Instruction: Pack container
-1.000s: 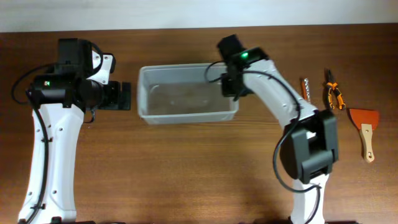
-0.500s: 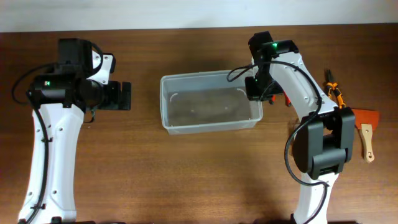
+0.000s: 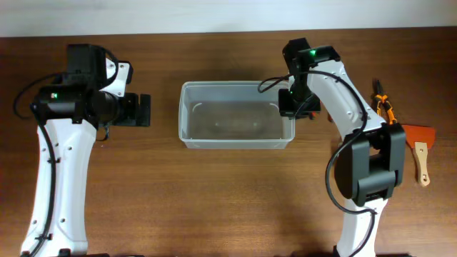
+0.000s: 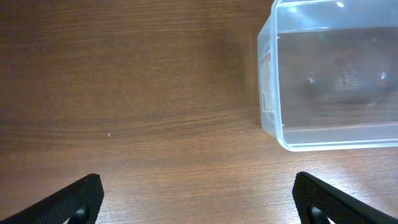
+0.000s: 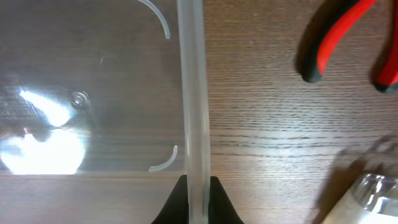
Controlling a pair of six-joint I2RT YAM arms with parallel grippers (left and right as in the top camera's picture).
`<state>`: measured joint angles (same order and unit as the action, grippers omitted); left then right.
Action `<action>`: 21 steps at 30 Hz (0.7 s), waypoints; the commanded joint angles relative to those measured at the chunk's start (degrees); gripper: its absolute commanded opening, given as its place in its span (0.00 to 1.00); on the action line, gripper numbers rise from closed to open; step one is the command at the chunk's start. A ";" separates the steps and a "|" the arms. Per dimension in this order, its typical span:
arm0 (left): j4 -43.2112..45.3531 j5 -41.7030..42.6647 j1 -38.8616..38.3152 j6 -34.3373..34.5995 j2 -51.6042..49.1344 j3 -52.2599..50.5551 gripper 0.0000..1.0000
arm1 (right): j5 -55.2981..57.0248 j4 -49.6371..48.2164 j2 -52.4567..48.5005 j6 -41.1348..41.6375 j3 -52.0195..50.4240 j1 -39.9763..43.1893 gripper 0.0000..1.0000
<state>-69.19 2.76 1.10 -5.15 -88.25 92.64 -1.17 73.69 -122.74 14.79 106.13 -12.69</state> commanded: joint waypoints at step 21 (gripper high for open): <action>0.11 -0.20 0.20 -0.11 -0.15 1.05 0.99 | 0.28 5.51 0.17 0.35 -0.24 -2.29 0.04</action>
<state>-69.19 2.76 1.10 -5.17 -88.25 92.64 -1.17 78.26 -122.74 13.63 106.19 -14.35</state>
